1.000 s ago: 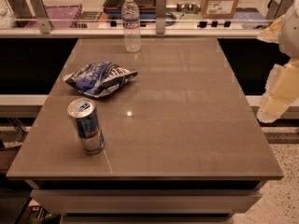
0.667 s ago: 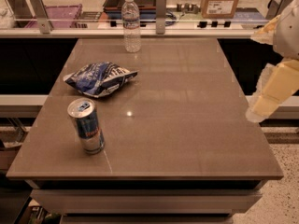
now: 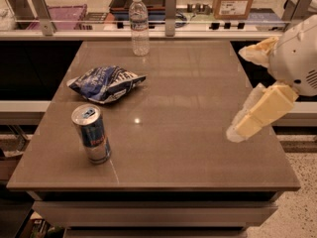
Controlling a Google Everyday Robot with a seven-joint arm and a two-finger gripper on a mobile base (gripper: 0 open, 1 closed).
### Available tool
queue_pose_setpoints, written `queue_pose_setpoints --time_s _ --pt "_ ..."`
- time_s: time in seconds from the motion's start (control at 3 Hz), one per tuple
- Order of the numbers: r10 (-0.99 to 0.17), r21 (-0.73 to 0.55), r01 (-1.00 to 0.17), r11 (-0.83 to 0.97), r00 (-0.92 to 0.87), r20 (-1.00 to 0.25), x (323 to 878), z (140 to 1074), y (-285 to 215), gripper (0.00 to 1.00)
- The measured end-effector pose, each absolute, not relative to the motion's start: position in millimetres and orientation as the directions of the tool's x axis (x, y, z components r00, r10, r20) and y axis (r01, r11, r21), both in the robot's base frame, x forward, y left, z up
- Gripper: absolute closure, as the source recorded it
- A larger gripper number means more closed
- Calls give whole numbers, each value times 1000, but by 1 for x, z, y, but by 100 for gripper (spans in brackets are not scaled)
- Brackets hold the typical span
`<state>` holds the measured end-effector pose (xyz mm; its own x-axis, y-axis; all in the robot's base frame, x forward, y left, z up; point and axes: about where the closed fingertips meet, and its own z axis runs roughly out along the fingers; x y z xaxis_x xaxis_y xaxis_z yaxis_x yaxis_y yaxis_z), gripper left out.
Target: Move redbull can near water bottle
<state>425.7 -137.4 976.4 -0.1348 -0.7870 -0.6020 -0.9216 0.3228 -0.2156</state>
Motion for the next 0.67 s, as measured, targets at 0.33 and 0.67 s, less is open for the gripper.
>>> queue_pose_setpoints --time_s 0.33,0.67 --pt "-705 -198 -935 293 -71 -706 416 961 -107 0" --pt "-589 -174 -953 249 -6 -808 406 953 -67 0"
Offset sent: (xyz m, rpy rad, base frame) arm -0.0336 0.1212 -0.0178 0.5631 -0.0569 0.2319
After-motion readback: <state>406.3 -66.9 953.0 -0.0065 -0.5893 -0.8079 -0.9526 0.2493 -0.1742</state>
